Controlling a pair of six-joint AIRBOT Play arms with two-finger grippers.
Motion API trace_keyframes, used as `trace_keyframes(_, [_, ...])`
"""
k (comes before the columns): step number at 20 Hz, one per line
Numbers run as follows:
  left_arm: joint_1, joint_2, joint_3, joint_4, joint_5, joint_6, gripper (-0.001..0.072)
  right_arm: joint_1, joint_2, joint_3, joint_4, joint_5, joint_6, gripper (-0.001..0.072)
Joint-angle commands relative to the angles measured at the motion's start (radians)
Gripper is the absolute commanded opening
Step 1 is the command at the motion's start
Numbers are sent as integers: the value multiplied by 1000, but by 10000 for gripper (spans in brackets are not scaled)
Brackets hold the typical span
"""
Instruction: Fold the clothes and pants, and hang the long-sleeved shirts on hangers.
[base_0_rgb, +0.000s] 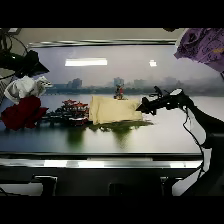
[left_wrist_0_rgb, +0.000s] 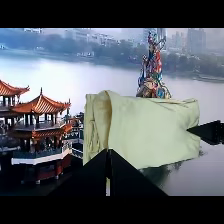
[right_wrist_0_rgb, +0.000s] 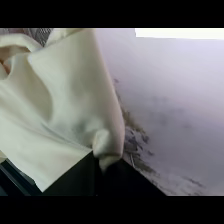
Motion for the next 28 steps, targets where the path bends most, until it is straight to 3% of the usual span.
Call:
trace_keyframes(1, [1, -1, 0, 0, 0, 0, 18, 1, 34, 42, 113, -3, -17, 27])
trace_keyframes(6, [1, -1, 0, 0, 0, 0, 19, -72, 57, 291, 101, 23, 143, 25])
trace_keyframes(13, [1, -1, 0, 0, 0, 0, 18, -227, 57, 615, -39, 19, 399, 25])
trace_keyframes(17, [1, -1, 0, 0, 0, 0, 18, -333, 64, 679, -77, -32, 509, 25])
trace_keyframes(20, [1, -1, 0, 0, -2, -1, 19, -413, 72, 679, -90, -88, 525, 25])
trace_keyframes(24, [1, 0, 0, 0, -4, -1, 18, -521, 113, 679, -273, -82, 624, 24])
trace_keyframes(28, [1, 0, 0, 0, -4, -1, 18, -623, 175, 664, -501, 16, 691, 24])
